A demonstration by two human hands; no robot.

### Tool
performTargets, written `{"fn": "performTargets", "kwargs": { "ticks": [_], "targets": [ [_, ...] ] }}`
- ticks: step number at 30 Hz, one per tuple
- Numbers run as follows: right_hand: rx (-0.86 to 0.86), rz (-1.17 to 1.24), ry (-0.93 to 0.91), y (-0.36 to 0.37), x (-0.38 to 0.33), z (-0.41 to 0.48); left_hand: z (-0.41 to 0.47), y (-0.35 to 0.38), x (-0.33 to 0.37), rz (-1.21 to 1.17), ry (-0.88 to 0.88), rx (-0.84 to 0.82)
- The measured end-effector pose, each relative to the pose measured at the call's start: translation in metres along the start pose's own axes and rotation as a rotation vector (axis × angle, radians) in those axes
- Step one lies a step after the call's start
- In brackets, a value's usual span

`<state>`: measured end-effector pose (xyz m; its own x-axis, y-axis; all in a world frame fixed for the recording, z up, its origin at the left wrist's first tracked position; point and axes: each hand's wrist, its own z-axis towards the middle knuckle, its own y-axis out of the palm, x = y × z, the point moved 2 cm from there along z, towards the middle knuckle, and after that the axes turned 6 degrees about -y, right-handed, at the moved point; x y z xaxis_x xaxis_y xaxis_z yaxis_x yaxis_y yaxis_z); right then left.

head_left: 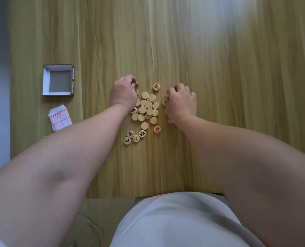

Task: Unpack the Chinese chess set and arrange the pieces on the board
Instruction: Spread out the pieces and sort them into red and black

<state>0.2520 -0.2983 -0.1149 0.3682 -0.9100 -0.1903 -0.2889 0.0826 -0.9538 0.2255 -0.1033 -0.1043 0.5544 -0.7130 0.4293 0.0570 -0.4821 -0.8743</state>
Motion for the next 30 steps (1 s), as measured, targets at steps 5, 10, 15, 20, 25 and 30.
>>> {"fn": "performTargets", "kwargs": {
  "ticks": [5,10,15,20,25,30],
  "targets": [
    [0.001,0.055,-0.223,-0.005,-0.007,0.005,0.018,0.006,0.005,0.014,-0.023,-0.039],
    [-0.069,0.039,-0.376,-0.007,-0.013,0.007,0.02,0.009,0.003,0.045,-0.028,-0.022],
    [-0.104,0.02,-0.407,-0.005,-0.017,0.006,0.012,0.005,-0.011,0.049,-0.028,0.004],
    [-0.093,0.019,-0.359,-0.005,-0.018,0.007,-0.002,0.001,-0.018,0.079,0.046,0.016],
    [-0.031,0.034,-0.223,-0.003,-0.011,0.005,-0.021,0.004,-0.018,0.088,0.26,0.011],
    [-0.003,0.01,-0.233,-0.005,-0.009,-0.001,-0.047,0.014,-0.015,0.149,0.496,0.002]
  ]
}}
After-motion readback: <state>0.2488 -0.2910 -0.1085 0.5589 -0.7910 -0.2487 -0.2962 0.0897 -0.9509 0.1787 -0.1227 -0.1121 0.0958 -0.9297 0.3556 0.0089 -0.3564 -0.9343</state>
